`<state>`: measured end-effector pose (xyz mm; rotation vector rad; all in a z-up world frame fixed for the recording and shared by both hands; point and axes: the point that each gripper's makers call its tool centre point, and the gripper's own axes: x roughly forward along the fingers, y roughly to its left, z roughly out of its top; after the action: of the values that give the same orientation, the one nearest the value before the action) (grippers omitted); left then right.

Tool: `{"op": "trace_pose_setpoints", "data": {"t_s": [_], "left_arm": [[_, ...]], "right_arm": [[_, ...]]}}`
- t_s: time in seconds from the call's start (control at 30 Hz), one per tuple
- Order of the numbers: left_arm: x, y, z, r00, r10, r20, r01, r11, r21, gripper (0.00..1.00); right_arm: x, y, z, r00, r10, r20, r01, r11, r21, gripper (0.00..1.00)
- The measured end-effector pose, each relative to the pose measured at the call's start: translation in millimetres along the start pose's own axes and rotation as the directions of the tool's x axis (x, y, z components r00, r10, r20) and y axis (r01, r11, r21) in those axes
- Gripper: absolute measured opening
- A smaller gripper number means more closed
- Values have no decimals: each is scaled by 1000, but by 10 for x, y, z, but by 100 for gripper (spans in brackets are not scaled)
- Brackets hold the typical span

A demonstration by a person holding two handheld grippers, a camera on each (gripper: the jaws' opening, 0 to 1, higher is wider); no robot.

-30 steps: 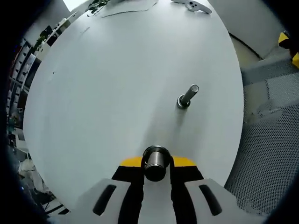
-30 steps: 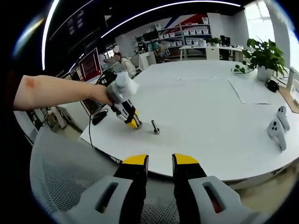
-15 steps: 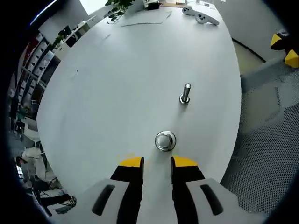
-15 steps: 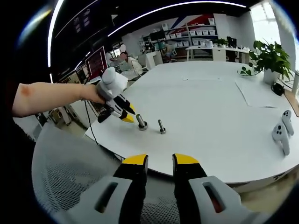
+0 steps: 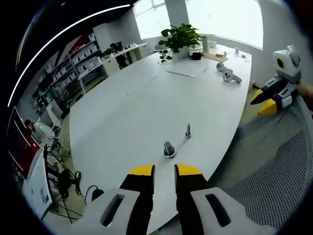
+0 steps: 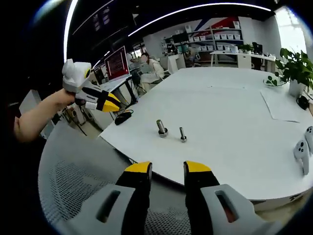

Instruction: Place the washer onto the threaded stud by aligning its center hole with the stud, sliding it down to the base, and recovering from edge contact or off-axis alignment until the washer reaches the visible bottom stop.

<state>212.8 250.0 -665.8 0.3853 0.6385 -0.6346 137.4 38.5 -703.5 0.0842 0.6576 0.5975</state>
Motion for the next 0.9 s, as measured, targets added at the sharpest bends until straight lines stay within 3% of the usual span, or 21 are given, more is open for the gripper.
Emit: {"op": "trace_pose_setpoints", "data": {"t_s": [0.13,0.2,0.3,0.33,0.37,0.4,0.53,0.67,0.73,0.77,0.8,0.87,0.9], "left_arm": [[-278,15,92,987,92,128,-81,993,-88,18],[-411,74,140,968,160,194,-133,980,-146,21],[-558,136,119,941,241,235,-195,960,-202,24],[-623,175,127,923,281,264,-226,949,-219,26],[-645,191,131,916,295,273,-239,946,-221,28],[-713,234,141,893,339,295,-277,932,-233,30],[-857,258,173,869,389,306,-346,919,-188,33],[-977,332,114,843,433,319,-377,899,-222,34],[-1007,353,49,834,449,322,-393,892,-226,37],[-1048,370,17,820,469,329,-419,883,-213,38],[-1068,390,-26,815,481,324,-436,876,-206,39],[-1117,406,-118,796,496,347,-445,868,-220,43],[-1129,406,-167,789,503,353,-430,863,-266,46]], "right_arm": [[-8,-4,32,1000,-1,23,1,1000,-7,32],[-9,0,36,1000,2,28,-2,1000,-8,34],[-12,-8,34,1000,3,31,-3,1000,-10,39],[-9,-14,41,999,4,35,-3,1000,-11,40],[-9,-11,45,999,5,37,-5,1000,-13,40],[-11,-12,45,999,5,39,-5,1000,-13,41],[-14,-25,54,999,-2,46,2,1000,-6,42],[-19,-17,71,998,2,60,-2,1000,-3,42],[-26,-27,76,998,-4,68,3,1000,5,43],[-29,-36,82,997,-9,74,8,1000,12,43],[-31,-41,87,997,-11,78,10,1000,15,43],[-33,-51,87,997,-15,79,13,1000,24,44],[-32,-47,82,997,-14,77,12,1000,29,44]]}}
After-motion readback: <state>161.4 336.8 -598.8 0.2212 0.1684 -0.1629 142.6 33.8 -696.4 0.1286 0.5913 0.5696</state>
